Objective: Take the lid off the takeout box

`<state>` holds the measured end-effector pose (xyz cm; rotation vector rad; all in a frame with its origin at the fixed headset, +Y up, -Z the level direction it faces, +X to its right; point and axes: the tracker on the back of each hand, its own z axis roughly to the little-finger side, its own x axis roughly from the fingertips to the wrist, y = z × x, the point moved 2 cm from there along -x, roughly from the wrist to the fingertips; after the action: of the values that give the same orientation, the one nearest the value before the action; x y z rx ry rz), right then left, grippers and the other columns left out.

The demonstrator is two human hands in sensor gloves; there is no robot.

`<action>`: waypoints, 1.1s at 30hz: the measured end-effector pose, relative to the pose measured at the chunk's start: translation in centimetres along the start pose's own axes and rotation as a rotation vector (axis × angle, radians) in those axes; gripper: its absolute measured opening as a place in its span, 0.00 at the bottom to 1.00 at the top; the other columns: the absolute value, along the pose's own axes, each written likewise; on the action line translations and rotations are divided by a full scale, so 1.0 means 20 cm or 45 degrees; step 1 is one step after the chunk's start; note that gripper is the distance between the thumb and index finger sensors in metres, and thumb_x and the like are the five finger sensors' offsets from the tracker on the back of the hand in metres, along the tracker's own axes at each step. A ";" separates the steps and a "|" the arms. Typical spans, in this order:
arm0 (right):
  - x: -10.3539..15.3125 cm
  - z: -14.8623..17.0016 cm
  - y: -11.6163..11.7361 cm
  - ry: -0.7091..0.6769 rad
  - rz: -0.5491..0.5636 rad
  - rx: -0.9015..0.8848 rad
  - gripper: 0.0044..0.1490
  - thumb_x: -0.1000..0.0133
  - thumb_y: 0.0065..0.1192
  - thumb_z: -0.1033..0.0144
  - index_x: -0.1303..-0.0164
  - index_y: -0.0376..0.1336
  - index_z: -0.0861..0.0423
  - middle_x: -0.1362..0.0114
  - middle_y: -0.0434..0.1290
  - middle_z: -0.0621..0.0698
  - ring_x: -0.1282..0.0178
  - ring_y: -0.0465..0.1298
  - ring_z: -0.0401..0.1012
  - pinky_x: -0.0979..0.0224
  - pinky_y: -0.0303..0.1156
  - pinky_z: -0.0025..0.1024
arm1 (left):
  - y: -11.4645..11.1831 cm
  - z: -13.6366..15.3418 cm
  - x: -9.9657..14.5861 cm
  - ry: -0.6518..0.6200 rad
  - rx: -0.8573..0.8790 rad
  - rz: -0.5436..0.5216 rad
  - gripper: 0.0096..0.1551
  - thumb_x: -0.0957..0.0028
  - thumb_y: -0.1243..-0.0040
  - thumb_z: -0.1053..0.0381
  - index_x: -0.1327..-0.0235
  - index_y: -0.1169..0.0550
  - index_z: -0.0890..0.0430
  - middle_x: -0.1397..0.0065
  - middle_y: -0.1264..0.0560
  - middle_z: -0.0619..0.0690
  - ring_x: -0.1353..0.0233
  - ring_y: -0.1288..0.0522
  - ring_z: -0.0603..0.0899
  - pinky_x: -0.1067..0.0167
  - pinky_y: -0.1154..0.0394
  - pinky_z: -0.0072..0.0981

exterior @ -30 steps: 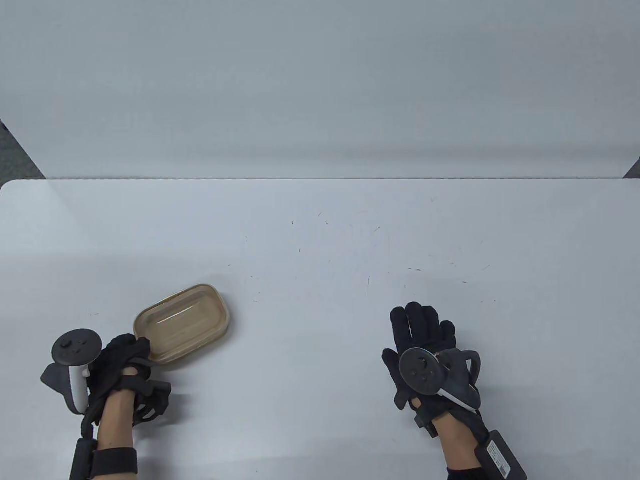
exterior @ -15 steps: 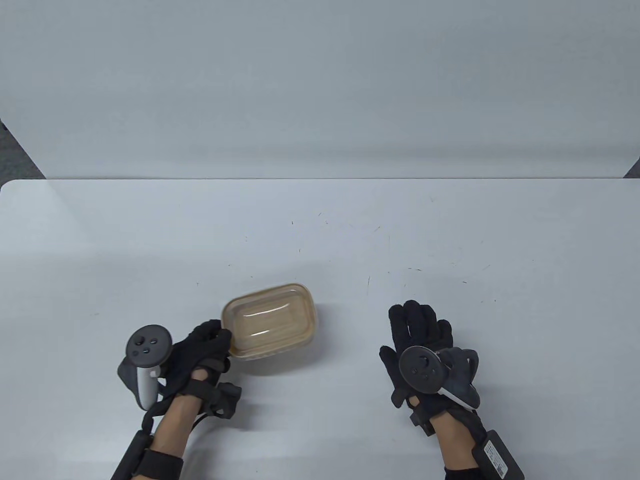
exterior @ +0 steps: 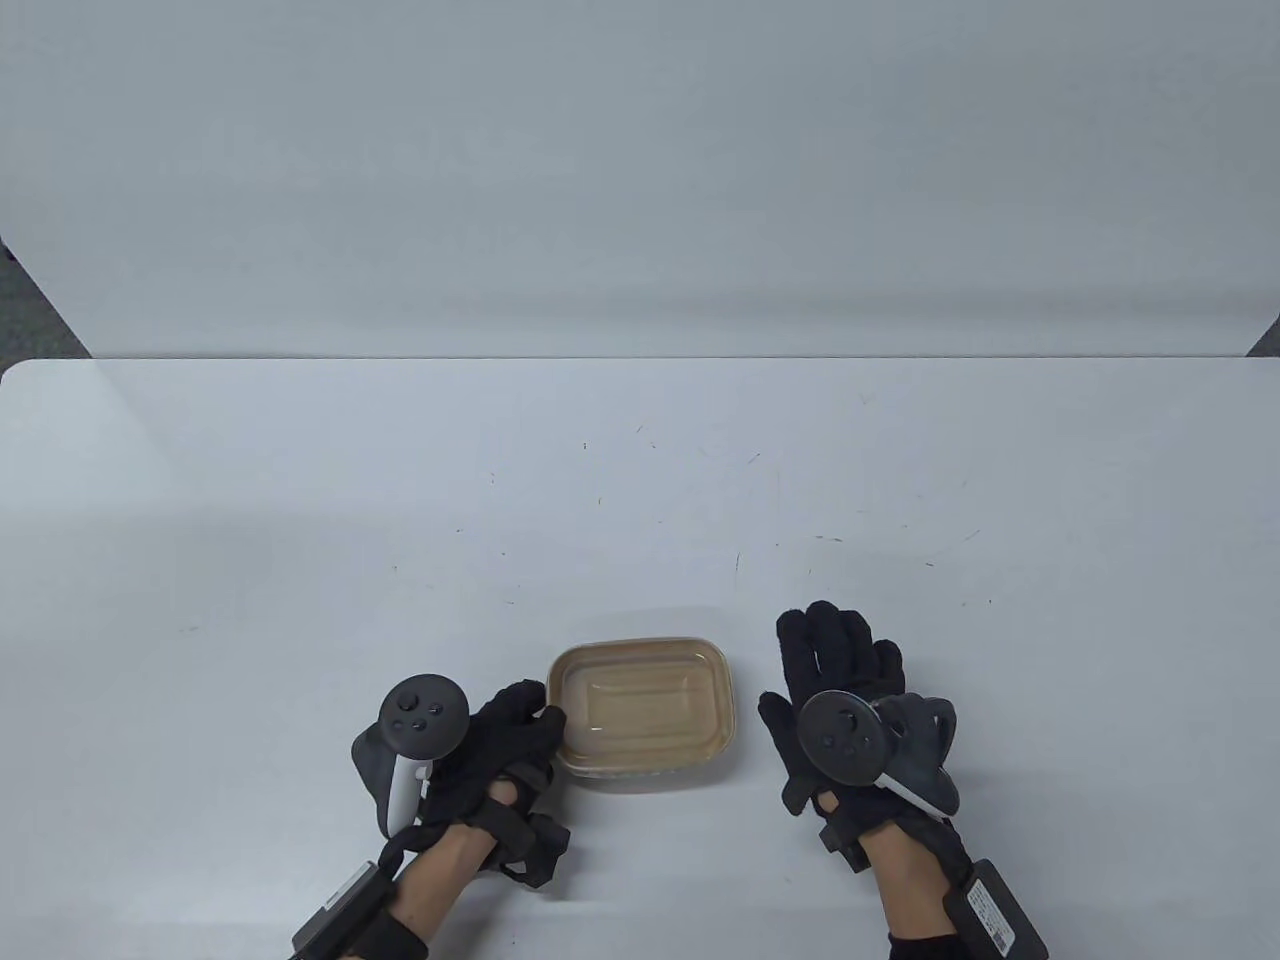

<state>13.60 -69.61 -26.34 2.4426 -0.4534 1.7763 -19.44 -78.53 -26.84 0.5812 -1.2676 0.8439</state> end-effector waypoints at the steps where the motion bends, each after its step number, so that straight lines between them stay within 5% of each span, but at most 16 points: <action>1: 0.00 0.00 0.00 -0.001 -0.002 0.002 0.51 0.44 0.57 0.51 0.19 0.43 0.62 0.16 0.46 0.69 0.22 0.53 0.70 0.29 0.55 0.79 | 0.00 0.01 0.00 0.002 -0.010 0.004 0.36 0.55 0.30 0.47 0.38 0.22 0.67 0.56 0.13 0.61 0.68 0.11 0.55 0.71 0.15 0.50; 6: 0.00 0.00 0.00 -0.001 -0.005 0.006 0.51 0.44 0.57 0.51 0.19 0.43 0.62 0.16 0.46 0.69 0.22 0.53 0.71 0.29 0.55 0.79 | 0.01 0.02 -0.01 0.053 0.021 0.045 0.39 0.54 0.32 0.45 0.35 0.24 0.67 0.51 0.14 0.63 0.63 0.11 0.59 0.68 0.15 0.52; 10: 0.01 0.00 -0.01 -0.002 0.003 -0.003 0.51 0.44 0.57 0.51 0.19 0.43 0.62 0.16 0.46 0.69 0.22 0.53 0.71 0.29 0.54 0.79 | 0.13 0.02 -0.01 0.010 0.071 -0.053 0.43 0.52 0.41 0.40 0.30 0.29 0.65 0.43 0.17 0.64 0.58 0.12 0.61 0.64 0.16 0.53; 13: 0.01 0.00 -0.01 -0.004 0.008 -0.010 0.51 0.44 0.57 0.51 0.19 0.43 0.62 0.16 0.46 0.68 0.22 0.53 0.71 0.29 0.54 0.79 | 0.20 0.00 -0.02 -0.134 0.051 -0.037 0.42 0.50 0.38 0.53 0.23 0.39 0.62 0.30 0.24 0.63 0.39 0.17 0.66 0.45 0.21 0.60; 17: 0.01 0.00 -0.01 -0.009 0.006 -0.008 0.51 0.44 0.57 0.51 0.19 0.43 0.62 0.16 0.46 0.69 0.22 0.53 0.71 0.29 0.54 0.79 | 0.13 -0.03 -0.05 -0.322 -0.424 0.313 0.69 0.52 0.28 0.55 0.25 0.68 0.57 0.15 0.42 0.56 0.13 0.44 0.67 0.24 0.47 0.76; 20: 0.01 0.00 0.00 -0.013 -0.001 -0.010 0.51 0.44 0.57 0.51 0.19 0.43 0.62 0.16 0.46 0.69 0.22 0.53 0.71 0.29 0.55 0.79 | 0.04 -0.01 -0.06 -0.359 -0.715 0.330 0.81 0.61 0.21 0.42 0.27 0.70 0.57 0.14 0.42 0.53 0.11 0.50 0.65 0.23 0.53 0.78; 26: 0.00 -0.02 0.01 -0.035 -0.013 -0.023 0.51 0.44 0.57 0.51 0.19 0.43 0.62 0.16 0.46 0.69 0.22 0.53 0.71 0.29 0.55 0.78 | -0.10 -0.03 -0.10 -0.332 -0.753 0.487 0.89 0.66 0.21 0.35 0.32 0.78 0.51 0.11 0.52 0.47 0.10 0.63 0.64 0.23 0.65 0.78; 33: -0.02 -0.08 0.04 -0.066 -0.046 -0.020 0.51 0.44 0.57 0.51 0.19 0.43 0.62 0.16 0.46 0.69 0.22 0.53 0.71 0.29 0.55 0.78 | -0.14 -0.04 -0.13 -0.308 -0.777 0.516 0.89 0.67 0.22 0.30 0.33 0.79 0.48 0.11 0.52 0.39 0.08 0.62 0.56 0.20 0.65 0.73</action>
<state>11.84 -69.92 -26.39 2.4752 -0.4225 1.6928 -16.97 -80.04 -29.29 -0.0733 -1.8034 0.6698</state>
